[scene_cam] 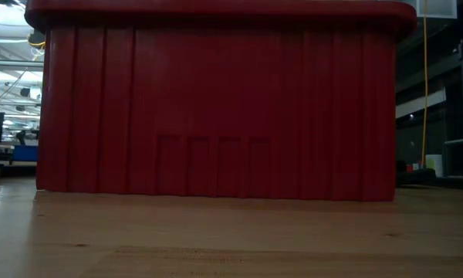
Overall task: Pick and place slides into bin
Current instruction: Put the pink slide into the bin
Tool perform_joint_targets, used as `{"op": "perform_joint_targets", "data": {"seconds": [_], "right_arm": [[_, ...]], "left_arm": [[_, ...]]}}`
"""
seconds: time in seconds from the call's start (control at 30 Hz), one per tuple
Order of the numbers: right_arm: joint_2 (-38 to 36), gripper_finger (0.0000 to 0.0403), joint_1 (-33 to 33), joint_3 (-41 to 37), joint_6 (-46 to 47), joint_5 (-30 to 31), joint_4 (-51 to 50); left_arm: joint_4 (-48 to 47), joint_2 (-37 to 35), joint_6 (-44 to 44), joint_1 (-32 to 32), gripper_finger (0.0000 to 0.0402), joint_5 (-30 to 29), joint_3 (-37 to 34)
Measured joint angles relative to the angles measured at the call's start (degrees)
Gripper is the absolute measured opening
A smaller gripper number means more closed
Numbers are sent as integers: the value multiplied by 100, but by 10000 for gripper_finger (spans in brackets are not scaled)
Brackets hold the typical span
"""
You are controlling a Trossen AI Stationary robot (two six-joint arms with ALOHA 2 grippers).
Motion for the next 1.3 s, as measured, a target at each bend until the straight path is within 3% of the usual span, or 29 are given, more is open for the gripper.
{"op": "perform_joint_targets", "data": {"seconds": [0.07, 0.33, 0.5, 0.7, 0.97, 1.3], "right_arm": [[0, 12, 2, 228, -6, 92, -193], [0, 6, 17, 625, 41, 1044, -716], [0, 4, 20, 627, 211, 1093, -1020], [-43, 3, 75, 624, 1043, 1135, -1488], [-59, 2, 371, 502, 1611, 1438, -1491], [-57, 3, 579, 74, 1968, 1502, -1503]], "left_arm": [[143, 0, -79, 71, 3, -54, 0], [1065, 30, -553, 294, 3, -58, -276], [1723, 29, -1005, 434, 3, -39, -869], [2382, 39, -1507, 577, 3, -31, -1566], [3072, 195, -2161, 764, 3, -56, -2220], [3479, 1050, -2980, 779, 3, 139, -2288]]}}
